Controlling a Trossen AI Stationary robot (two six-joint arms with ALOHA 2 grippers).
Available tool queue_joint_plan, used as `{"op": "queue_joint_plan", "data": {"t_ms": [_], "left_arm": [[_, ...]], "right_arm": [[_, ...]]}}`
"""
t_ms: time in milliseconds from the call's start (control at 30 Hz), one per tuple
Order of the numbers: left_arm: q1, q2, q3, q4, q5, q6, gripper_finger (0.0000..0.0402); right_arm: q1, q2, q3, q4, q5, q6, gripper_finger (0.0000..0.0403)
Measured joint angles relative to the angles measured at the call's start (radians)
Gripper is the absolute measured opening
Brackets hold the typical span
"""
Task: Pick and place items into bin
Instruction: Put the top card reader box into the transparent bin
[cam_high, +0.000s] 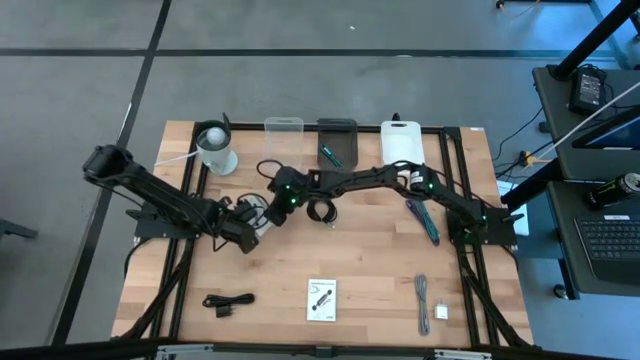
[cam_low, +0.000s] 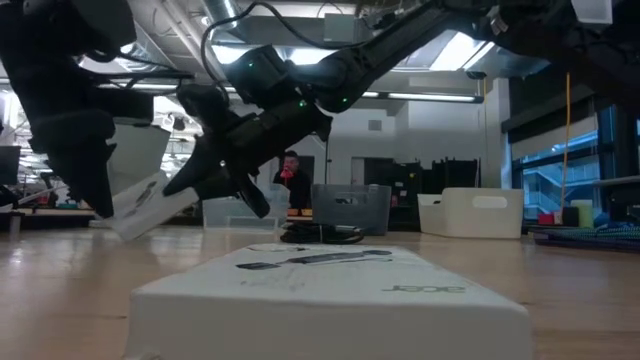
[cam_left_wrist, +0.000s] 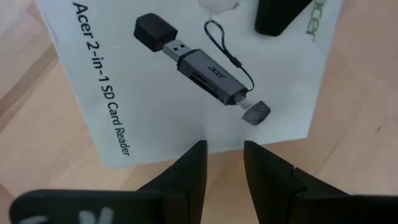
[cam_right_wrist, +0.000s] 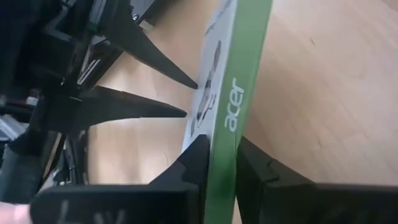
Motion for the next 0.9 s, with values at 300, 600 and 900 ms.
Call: {"op": "queue_joint_plan", "data": {"t_ms": [300,600,900], "left_arm": [[0.001,-0.134,0.073,-0.181,-0.083,0.0,0.0102],[0.001,-0.294,0.168,-0.356,-0.086,0.07,0.0102],[0.001,-0.381,0.172,-0.362,-0.051,0.199,0.0102]], "right_arm": [[-0.034,0.0,0.009,-0.022,-0.058,0.012,0.0045],[-0.04,0.0,0.159,-0.263,-0.024,-0.066,0.0045],[-0.057,0.0,0.483,-0.684,0.116,-0.171,0.0047]]}}
